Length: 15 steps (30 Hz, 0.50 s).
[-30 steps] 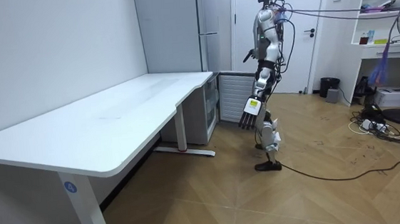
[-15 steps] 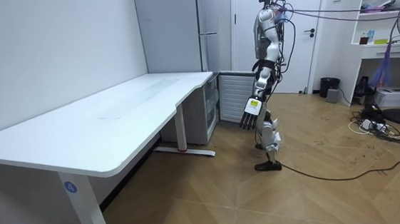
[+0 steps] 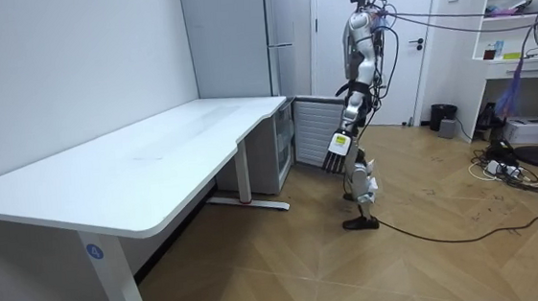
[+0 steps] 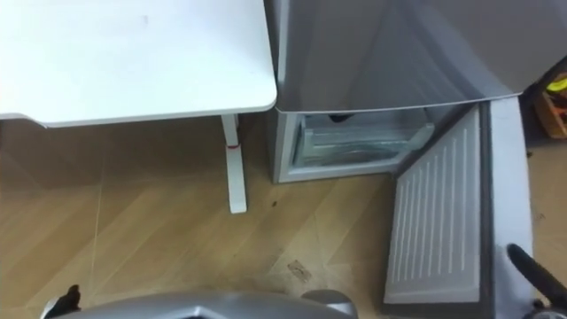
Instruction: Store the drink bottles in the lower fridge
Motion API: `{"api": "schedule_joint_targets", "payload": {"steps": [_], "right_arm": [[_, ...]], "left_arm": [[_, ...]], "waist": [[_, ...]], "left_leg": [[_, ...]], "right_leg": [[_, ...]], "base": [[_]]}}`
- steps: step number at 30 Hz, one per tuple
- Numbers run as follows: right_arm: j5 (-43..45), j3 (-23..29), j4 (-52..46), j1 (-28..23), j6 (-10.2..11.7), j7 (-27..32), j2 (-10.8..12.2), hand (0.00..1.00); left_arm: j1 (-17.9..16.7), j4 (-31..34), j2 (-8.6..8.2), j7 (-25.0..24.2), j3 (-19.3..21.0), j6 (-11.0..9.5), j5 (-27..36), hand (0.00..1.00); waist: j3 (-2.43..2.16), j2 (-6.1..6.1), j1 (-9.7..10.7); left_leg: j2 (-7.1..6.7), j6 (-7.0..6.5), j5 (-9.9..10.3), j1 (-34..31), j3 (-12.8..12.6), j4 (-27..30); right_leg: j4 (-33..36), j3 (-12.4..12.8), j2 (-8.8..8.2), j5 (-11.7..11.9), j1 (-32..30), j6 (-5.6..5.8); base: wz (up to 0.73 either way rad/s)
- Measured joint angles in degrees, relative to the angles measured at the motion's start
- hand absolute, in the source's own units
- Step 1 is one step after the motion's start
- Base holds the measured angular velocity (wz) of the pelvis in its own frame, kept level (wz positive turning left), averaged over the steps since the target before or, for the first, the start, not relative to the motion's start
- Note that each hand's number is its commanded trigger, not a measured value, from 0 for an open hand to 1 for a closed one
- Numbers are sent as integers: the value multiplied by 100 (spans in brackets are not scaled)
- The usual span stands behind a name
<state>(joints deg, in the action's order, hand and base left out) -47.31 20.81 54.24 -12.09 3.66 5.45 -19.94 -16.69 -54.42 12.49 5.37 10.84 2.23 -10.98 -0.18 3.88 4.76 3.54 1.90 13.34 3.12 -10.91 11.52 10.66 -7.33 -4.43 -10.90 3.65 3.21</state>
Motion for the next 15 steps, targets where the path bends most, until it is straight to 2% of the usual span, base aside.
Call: {"api": "schedule_joint_targets", "payload": {"steps": [2, 3, 4, 7, 8, 11, 13, 15], "right_arm": [[25, -455, -312, -86, -7, -317, 6, 0], [53, -766, -583, -92, -58, -466, 15, 0], [55, -1107, -871, -112, -102, -653, 30, 0], [160, -1916, -1634, -192, -222, -1099, 81, 0], [179, -2031, -1773, -217, -237, -1190, 103, 0], [180, -2700, -2481, -211, -285, -1649, 128, 0], [382, -3455, -3287, 23, -334, -2354, 51, 0], [532, -3993, -3839, 344, -351, -2932, 75, 0]], "left_arm": [[71, -20, 9, -38, -146, -4, 7, 0], [90, -30, 20, -79, -271, -3, 12, 0], [137, -55, 19, -112, -403, -4, 13, 0], [263, -147, 20, -238, -683, 18, -1, 0], [310, -147, 22, -260, -691, 18, 0, 0], [449, -171, 87, -288, -940, 18, 9, 0], [595, -202, 95, -366, -1230, 18, 14, 0], [738, -291, 95, -389, -1382, 18, 8, 0]], "waist": [[0, 0, -67], [5, -14, -154], [25, -47, -211], [26, -80, -312], [27, -81, -350], [26, -79, -615], [54, -109, -800], [63, -122, -834]], "left_leg": [[26, 6, -3, -3, -36, 10], [59, 10, -3, -7, -136, 11], [100, 23, 4, -31, -172, 15], [123, 55, -19, -78, -173, 20], [135, 64, -25, -95, -174, 25], [203, 113, -60, -158, -224, 29], [231, 134, -77, -188, -206, 36], [232, 139, -93, -256, -48, 93]], "right_leg": [[6, 28, 27, 38, -29, -12], [2, 99, 54, 66, -73, -28], [-18, 112, 91, 121, -91, -38], [-2, 100, 116, 140, -159, -66], [1, 96, 128, 147, -174, -77], [5, 98, 187, 182, -269, -134], [4, 70, 214, 194, -283, -153], [-8, -85, 211, 197, -257, -158]], "base": [[-20], [-30], [-28], [-7], [-4], [-9], [3], [35]]}}
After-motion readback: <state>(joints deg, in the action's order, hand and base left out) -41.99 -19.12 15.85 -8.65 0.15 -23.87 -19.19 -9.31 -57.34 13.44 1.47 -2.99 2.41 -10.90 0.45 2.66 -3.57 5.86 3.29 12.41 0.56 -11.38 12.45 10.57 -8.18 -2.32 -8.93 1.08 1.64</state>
